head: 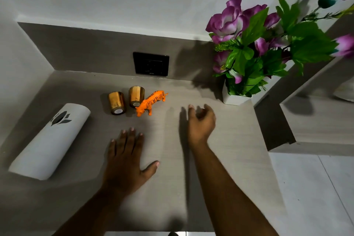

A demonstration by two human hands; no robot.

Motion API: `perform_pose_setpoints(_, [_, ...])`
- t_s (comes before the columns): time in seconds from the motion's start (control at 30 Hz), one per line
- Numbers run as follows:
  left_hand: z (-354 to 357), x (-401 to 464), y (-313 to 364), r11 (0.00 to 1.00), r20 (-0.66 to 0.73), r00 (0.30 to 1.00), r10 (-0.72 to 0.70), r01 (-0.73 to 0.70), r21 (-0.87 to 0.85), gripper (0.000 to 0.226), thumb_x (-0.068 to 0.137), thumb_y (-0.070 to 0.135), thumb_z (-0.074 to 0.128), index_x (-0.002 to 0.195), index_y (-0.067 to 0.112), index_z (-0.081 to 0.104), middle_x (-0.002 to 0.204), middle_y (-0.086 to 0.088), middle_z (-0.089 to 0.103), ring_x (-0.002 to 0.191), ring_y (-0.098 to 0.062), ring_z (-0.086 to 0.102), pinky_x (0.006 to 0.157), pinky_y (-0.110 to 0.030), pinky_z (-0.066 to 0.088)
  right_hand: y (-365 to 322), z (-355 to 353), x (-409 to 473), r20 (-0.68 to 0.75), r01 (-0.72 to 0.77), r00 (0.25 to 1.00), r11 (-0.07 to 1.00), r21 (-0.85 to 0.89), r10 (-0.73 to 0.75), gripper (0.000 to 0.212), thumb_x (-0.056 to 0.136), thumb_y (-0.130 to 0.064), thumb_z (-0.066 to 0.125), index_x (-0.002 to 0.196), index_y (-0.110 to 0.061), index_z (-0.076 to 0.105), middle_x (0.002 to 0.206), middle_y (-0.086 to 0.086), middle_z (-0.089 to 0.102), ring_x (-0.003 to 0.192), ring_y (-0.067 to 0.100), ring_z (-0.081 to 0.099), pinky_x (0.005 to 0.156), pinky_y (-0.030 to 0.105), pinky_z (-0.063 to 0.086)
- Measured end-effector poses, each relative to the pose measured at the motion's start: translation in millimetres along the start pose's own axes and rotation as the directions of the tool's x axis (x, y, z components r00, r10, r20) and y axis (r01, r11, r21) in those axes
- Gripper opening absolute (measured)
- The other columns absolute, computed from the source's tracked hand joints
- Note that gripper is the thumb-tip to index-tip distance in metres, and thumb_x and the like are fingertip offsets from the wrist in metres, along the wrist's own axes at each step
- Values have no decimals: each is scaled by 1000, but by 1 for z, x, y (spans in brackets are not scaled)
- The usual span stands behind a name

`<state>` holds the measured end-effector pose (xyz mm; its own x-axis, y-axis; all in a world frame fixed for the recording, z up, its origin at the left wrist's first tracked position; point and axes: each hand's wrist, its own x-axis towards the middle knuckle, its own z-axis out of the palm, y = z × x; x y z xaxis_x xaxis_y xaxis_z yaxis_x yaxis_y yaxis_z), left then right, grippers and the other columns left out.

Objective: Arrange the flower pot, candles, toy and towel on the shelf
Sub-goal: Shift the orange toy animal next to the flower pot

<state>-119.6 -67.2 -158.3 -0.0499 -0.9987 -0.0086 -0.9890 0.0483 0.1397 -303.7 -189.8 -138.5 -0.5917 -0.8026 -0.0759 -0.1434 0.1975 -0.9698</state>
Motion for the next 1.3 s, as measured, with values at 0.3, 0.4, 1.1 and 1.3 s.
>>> perform_pose_setpoints(0.3, [-1, 3, -1, 999, 42, 999, -33, 33, -12, 98, 74, 79, 38, 149, 17, 27, 159, -14, 22, 147, -34, 14, 116, -56, 15, -42, 72, -15, 280, -196, 927, 959, -202, 249, 62, 76, -64, 66, 89, -3, 66, 78, 5, 61, 74, 22, 59, 56, 27, 38])
perform_pose_setpoints(0.4, [-1, 3, -1, 999, 35, 999, -27, 28, -21, 99, 73, 81, 37, 149, 17, 27, 158, -13, 23, 147, -34, 14, 116, -57, 16, -41, 77, -15, 295, -229, 905, 935, -269, 306, 66, 71, -67, 68, 96, -5, 69, 93, 10, 69, 84, 26, 64, 67, 32, 47])
perform_pose_setpoints(1.1, [0, 12, -6, 1000, 30, 999, -13, 14, -25, 98, 76, 84, 25, 150, 19, 23, 161, -8, 15, 148, -31, 9, 117, -55, 12, -52, -5, 59, 314, -407, 853, 908, -104, 418, 33, 75, -29, 77, 60, -7, 58, 59, 12, 54, 32, 14, 43, 31, 13, 28])
perform_pose_setpoints(1.3, [1, 12, -6, 1000, 41, 999, -8, 8, -18, 100, 75, 84, 27, 148, 17, 29, 159, -10, 22, 147, -32, 14, 116, -56, 17, -58, -17, 86, 301, -374, 878, 926, -53, 372, 31, 86, -24, 69, 63, -8, 54, 62, 11, 53, 30, 11, 46, 30, 9, 27])
